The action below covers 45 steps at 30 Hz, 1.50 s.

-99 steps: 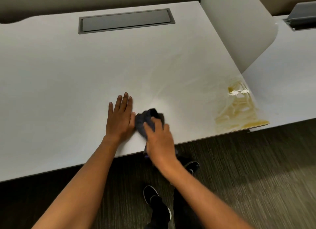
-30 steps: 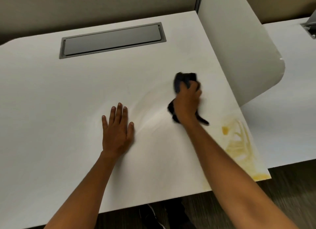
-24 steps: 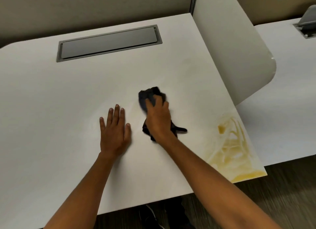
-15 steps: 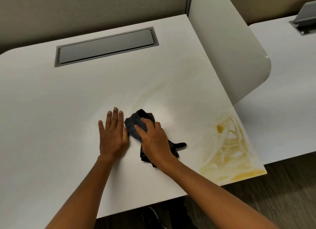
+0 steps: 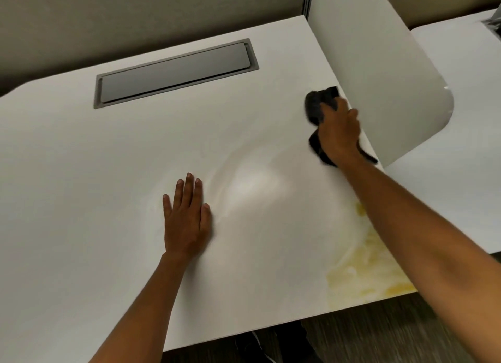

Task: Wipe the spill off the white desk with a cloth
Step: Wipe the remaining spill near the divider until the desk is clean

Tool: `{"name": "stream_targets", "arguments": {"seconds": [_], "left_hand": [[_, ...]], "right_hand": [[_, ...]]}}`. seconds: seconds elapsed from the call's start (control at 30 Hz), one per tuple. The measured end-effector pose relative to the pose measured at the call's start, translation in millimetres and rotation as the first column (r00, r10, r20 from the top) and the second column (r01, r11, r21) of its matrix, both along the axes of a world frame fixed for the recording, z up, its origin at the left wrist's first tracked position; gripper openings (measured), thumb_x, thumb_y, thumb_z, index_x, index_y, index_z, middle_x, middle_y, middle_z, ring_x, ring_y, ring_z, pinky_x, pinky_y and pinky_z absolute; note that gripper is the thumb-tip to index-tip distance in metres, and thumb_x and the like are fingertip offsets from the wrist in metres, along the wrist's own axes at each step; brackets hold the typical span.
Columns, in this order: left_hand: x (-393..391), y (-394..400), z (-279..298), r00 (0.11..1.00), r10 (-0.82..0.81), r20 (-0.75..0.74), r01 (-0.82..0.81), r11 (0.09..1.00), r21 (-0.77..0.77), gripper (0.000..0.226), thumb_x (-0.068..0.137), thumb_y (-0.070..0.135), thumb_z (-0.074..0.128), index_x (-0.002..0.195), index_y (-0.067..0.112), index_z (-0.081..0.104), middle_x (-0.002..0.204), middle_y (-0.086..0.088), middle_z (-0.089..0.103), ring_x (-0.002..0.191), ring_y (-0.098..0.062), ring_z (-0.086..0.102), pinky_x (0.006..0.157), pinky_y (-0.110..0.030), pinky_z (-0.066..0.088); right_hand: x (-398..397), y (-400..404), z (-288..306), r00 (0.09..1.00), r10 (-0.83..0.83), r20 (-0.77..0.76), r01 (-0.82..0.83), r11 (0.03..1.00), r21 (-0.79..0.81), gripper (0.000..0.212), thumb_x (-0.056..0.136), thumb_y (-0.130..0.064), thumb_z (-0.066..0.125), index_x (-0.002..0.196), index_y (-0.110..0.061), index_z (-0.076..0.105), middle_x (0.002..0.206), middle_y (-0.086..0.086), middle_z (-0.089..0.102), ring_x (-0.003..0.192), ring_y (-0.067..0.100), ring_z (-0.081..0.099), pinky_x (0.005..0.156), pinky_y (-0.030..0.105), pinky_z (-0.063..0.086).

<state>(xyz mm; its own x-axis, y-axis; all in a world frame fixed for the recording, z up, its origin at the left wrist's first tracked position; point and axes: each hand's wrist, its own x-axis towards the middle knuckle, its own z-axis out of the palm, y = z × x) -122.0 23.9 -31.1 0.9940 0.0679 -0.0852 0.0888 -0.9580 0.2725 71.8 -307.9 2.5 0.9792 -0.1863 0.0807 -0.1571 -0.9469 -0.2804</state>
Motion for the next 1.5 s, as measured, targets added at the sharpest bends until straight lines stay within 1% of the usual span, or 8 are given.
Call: {"name": "stream_targets", "arguments": {"seconds": [0.17,0.37,0.7,0.83,0.97,1.1,1.27,1.5], "left_hand": [[0.7,0.1,-1.0,1.000,0.008,0.012,-0.008,1.000,-0.010,0.064,0.098,0.035,0.024,0.160,0.020,0.015,0.168,0.004,0.001,0.155,-0.015,-0.003,0.125,-0.052,0.000],[1.1,-1.8,0.3,1.000,0.012,0.012,-0.012,1.000,0.006,0.065,0.097,0.035,0.023,0.159,0.018,0.017,0.168,0.002,0.003,0.155,-0.016,-0.001,0.124,-0.052,0.001],[2.4,-1.0,-0.1,1.000,0.016,0.007,-0.016,0.999,-0.036,0.067,0.097,0.034,0.024,0.160,0.015,0.009,0.168,0.001,0.000,0.155,-0.016,-0.004,0.124,-0.052,-0.002],[1.6,0.5,3.0,0.997,0.042,0.060,-0.031,0.983,-0.182,0.067,0.100,0.035,0.023,0.160,0.013,0.003,0.168,0.000,-0.001,0.155,-0.013,-0.002,0.125,-0.048,-0.003],[-0.4,5.7,4.8,0.990,0.071,0.125,-0.018,0.924,-0.382,0.066,0.101,0.036,0.023,0.160,0.016,0.000,0.167,0.006,-0.002,0.154,-0.007,-0.002,0.126,-0.042,-0.004],[-0.4,9.5,5.2,0.986,0.088,0.141,-0.007,0.870,-0.493,0.066,0.102,0.039,0.024,0.160,0.016,0.003,0.165,0.012,-0.002,0.154,-0.006,-0.003,0.125,-0.041,-0.007],[-3.7,15.3,6.0,0.988,0.054,0.146,0.029,0.858,-0.513,0.079,0.095,0.058,0.021,0.159,0.014,0.007,0.169,-0.001,0.002,0.155,-0.015,-0.004,0.124,-0.038,-0.007],[-8.6,17.7,0.9,0.992,-0.078,0.102,0.106,0.946,-0.307,0.083,0.092,0.065,0.017,0.160,0.017,0.010,0.169,0.002,0.002,0.155,-0.014,-0.004,0.125,-0.042,-0.006]], "right_hand": [[27.7,-27.8,-5.0,0.998,-0.056,-0.014,0.057,0.998,0.011,0.051,0.095,-0.003,0.050,0.144,-0.019,0.045,0.153,0.015,0.032,0.117,0.043,0.041,0.093,0.046,0.042],[28.1,3.1,-6.9,0.996,-0.094,-0.008,0.094,0.992,0.089,0.044,0.096,-0.001,0.048,0.138,-0.014,0.049,0.150,0.017,0.033,0.124,0.042,0.037,0.096,0.044,0.043],[-38.9,130.0,-6.8,0.956,0.291,-0.048,-0.288,0.956,0.063,0.056,0.092,-0.001,0.046,0.144,-0.021,0.043,0.152,0.013,0.031,0.124,0.039,0.038,0.096,0.040,0.042],[-84.7,172.0,-5.2,0.892,0.449,-0.057,-0.444,0.892,0.078,0.059,0.088,-0.001,0.052,0.143,-0.020,0.044,0.149,0.012,0.035,0.117,0.036,0.041,0.090,0.039,0.046],[-132.7,200.2,-4.3,0.855,0.512,-0.085,-0.505,0.858,0.097,0.056,0.090,-0.008,0.057,0.143,-0.018,0.044,0.152,0.013,0.032,0.119,0.037,0.042,0.089,0.040,0.048],[-170.6,208.9,-2.9,0.864,0.500,-0.053,-0.490,0.861,0.134,0.048,0.092,-0.016,0.060,0.139,-0.019,0.050,0.151,0.012,0.038,0.117,0.037,0.046,0.087,0.040,0.050],[-220.7,210.1,-2.0,0.894,0.449,0.004,-0.445,0.886,0.132,0.048,0.089,-0.015,0.062,0.136,-0.021,0.054,0.145,0.011,0.047,0.103,0.035,0.053,0.075,0.037,0.051],[-298.0,194.5,-5.0,0.947,0.319,-0.036,-0.315,0.946,0.078,0.057,0.074,-0.011,0.077,0.127,-0.022,0.064,0.142,0.008,0.053,0.088,0.030,0.059,0.066,0.035,0.053]]}}
